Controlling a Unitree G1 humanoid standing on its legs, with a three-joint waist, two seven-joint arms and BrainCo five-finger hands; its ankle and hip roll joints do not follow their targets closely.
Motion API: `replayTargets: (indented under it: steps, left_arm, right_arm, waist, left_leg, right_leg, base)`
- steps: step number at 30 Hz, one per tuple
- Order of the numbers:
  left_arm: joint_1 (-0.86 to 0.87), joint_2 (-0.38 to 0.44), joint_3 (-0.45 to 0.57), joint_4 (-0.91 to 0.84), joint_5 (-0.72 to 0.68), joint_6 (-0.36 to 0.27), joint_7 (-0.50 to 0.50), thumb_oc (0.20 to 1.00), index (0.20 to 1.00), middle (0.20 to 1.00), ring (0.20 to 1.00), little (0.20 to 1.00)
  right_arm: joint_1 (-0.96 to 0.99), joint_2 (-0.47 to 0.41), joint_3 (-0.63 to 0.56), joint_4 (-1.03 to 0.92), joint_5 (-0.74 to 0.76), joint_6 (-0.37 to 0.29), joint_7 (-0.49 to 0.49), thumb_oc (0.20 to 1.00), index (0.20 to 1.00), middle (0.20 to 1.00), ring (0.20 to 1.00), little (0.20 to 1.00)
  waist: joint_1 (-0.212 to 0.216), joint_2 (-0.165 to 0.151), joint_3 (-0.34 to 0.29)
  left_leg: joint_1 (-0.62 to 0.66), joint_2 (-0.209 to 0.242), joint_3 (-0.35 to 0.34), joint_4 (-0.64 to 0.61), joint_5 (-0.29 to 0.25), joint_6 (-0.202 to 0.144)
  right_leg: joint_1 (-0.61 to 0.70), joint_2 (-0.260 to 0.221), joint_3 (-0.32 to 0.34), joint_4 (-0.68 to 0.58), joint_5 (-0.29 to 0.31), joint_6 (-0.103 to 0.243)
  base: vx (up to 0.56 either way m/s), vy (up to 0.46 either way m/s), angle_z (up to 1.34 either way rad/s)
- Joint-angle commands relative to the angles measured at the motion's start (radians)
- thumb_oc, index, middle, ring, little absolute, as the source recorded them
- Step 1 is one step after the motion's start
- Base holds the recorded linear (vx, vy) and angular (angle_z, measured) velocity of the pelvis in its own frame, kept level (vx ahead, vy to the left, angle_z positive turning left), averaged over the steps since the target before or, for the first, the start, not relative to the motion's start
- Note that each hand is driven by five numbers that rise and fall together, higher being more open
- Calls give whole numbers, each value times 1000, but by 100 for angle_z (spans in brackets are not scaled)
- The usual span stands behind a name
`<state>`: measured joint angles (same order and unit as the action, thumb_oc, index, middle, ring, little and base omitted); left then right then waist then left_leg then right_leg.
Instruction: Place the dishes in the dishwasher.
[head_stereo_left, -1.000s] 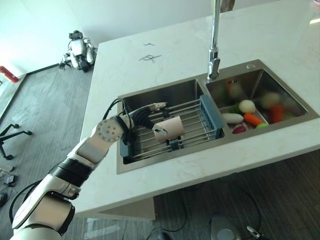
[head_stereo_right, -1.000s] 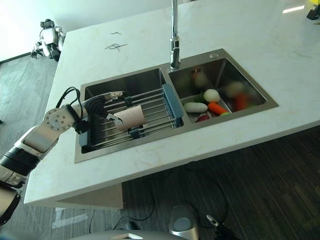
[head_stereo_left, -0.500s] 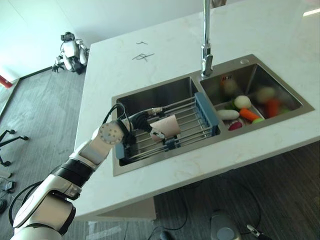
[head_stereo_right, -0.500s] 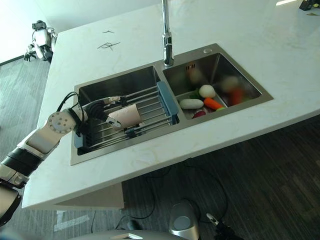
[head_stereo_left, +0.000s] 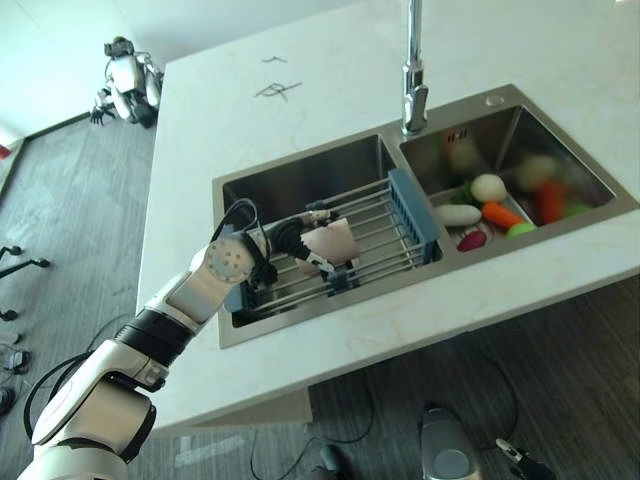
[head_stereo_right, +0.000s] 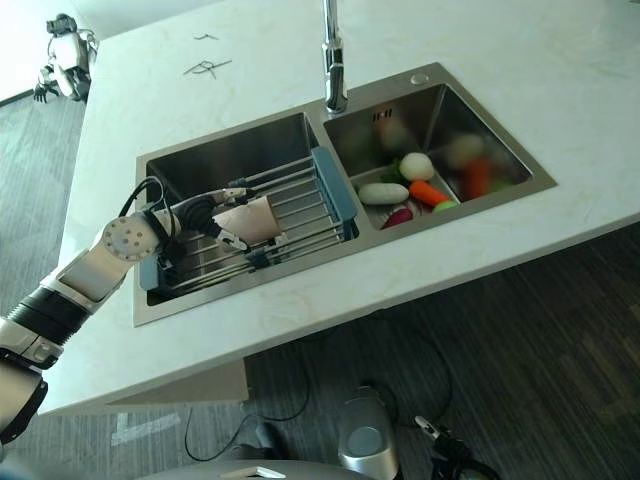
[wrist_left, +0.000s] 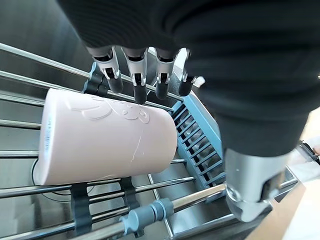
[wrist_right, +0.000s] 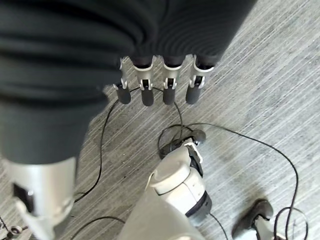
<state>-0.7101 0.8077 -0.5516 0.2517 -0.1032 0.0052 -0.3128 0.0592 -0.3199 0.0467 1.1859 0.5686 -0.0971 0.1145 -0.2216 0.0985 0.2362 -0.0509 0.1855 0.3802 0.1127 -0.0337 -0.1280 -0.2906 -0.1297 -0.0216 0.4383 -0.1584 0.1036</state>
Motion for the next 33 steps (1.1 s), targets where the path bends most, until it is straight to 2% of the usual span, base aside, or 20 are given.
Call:
replayTargets:
  steps: [1,10,21,33]
  left_arm:
    - [-79,17,49,10,7,-13,46,1000,1000,1000,1000,1000]
    - [-104,15,60,14,30,-23,121,1000,1000,1000,1000,1000]
    - [-109,28,35,28,107,18,149,1000,1000,1000,1000,1000]
    - [-142,37,-31,16,134,86,36,1000,1000,1000,1000,1000]
  right_arm:
    - [6,-12,16,-32,36,-14,0,1000,1000,1000,1000,1000]
    - [-14,-13,33,-43,52,-18,3,1000,1000,1000,1000,1000]
    - [-32,-21,39,-72,72,-28,4,1000,1000,1000,1000,1000]
    - [-50,-31,39,-75,74,-24,0,1000,1000,1000,1000,1000]
  waist:
    - [-10,-30,-23]
    - [-10,-32,7]
    - [-7,-25,26]
    - [-8,-16,46]
  left_leg:
    - [-57,-6,-77,187,-145,28]
    - [-82,1,-83,187,-132,20]
    - [-96,0,-90,187,-124,15]
    - [-104,-2,-88,187,-120,14]
  right_leg:
    - [55,-29,-6,-138,66,64]
    - [32,-29,-10,-138,71,58]
    - [22,-33,-15,-138,72,58]
    - [11,-38,-17,-138,75,61]
  base:
    - [-37,-15,-1]
    - [-21,-8,0]
    - [-2,-1,0]
    - [0,0,0]
